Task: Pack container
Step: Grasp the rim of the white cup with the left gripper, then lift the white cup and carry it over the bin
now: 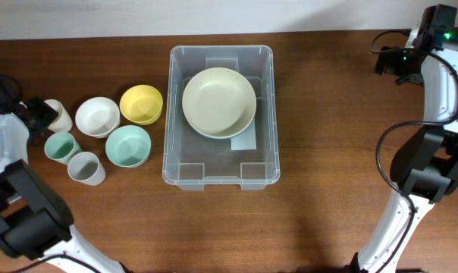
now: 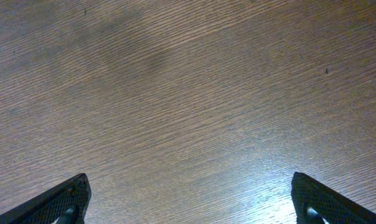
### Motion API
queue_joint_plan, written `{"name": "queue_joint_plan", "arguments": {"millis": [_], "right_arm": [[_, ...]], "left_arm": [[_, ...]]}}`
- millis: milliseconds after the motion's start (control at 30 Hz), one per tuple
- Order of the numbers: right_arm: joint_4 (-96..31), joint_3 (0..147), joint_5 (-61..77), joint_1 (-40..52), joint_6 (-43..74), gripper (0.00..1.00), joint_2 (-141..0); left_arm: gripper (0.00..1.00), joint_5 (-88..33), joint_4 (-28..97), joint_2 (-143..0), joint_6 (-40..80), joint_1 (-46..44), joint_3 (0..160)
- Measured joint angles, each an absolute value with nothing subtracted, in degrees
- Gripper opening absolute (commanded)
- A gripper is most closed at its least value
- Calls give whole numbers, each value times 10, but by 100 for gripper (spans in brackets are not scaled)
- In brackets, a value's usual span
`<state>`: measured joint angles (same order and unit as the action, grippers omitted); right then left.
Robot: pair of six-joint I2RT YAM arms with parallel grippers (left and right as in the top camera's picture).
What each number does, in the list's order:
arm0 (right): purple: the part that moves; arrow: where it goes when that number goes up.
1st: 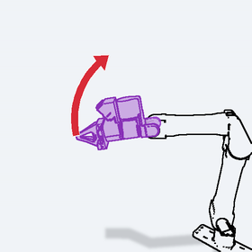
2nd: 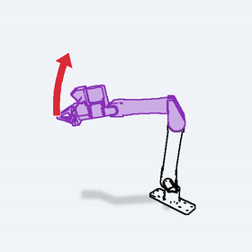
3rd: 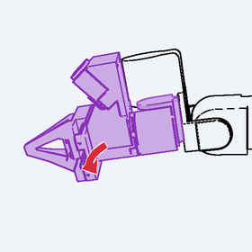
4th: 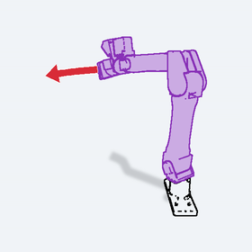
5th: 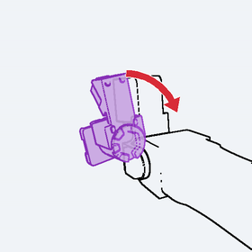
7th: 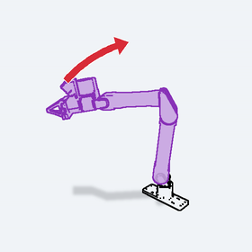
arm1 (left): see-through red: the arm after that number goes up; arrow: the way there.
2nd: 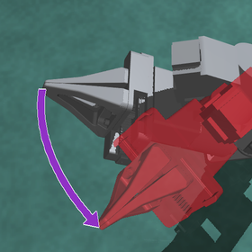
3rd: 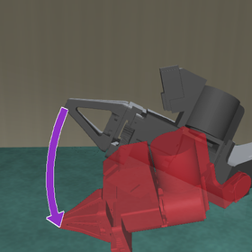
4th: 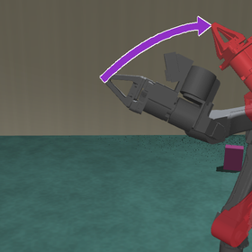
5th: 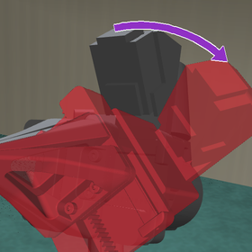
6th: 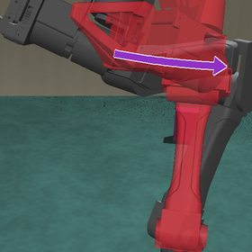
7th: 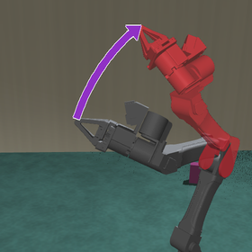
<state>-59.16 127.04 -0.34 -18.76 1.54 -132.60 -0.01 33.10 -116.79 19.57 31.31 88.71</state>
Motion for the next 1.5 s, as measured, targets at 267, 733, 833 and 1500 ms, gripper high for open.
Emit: {"name": "queue_joint_plan", "arguments": {"millis": [267,733,833,1500], "right_arm": [[-592,1270,-3,-188,15,99,-1326],[-592,1270,-3,-188,16,99,-1326],[-592,1270,-3,-188,15,99,-1326],[-592,1270,-3,-188,15,99,-1326]], "left_arm": [[22,-1,316,-1183,196,313,887],[1,-1,310,-1168,196,317,924],[1,-4,320,-1138,196,316,930],[1,-208,364,-931,117,-30,956]]}}
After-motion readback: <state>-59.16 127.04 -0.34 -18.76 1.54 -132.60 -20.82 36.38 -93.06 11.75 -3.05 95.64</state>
